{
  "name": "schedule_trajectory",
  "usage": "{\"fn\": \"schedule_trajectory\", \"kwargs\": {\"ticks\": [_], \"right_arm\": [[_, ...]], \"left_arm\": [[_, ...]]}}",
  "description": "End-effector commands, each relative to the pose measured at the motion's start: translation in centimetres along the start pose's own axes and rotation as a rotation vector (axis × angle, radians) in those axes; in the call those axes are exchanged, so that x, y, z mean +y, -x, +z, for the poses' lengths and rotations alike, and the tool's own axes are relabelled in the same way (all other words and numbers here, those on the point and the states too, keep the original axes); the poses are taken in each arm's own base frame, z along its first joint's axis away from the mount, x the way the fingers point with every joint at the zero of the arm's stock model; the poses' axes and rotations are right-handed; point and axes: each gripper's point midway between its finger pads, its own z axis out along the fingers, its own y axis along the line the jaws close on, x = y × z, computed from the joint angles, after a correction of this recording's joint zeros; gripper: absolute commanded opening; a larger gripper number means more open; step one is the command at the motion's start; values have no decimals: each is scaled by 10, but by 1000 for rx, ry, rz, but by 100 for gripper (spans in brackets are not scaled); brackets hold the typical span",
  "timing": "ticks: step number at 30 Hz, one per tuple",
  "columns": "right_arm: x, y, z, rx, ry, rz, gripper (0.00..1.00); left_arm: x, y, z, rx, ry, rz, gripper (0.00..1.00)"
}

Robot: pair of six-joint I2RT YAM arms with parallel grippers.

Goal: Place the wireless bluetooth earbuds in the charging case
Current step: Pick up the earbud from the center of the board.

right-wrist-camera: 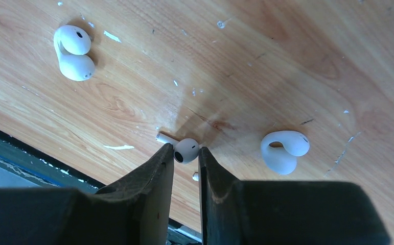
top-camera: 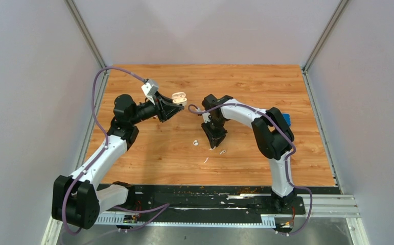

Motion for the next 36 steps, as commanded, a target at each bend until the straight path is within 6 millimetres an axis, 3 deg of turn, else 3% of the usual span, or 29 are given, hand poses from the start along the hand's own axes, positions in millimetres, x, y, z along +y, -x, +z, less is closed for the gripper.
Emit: {"fn": "schedule_trajectory", "kwargs": {"ticks": [1,14,20,27,36], "right_arm": [[-2,4,0,-11,-66,2,23],[-18,-8,-4,-4,-152,-44,27],[-10,2,-17,-57,-117,-59,34],[20,23,-22,-115,6,-44,37],[0,33,-24,-151,-122,-8,35]], "left_arm": [[-5,8,-5,-22,-8,54,0],[-5,9,-5,-31,-2,54,0],[-3,7,-5,-30,4,50,0],[-4,5,-5,-25,2,46,0],[-4,6,-5,-24,2,41,0]]}}
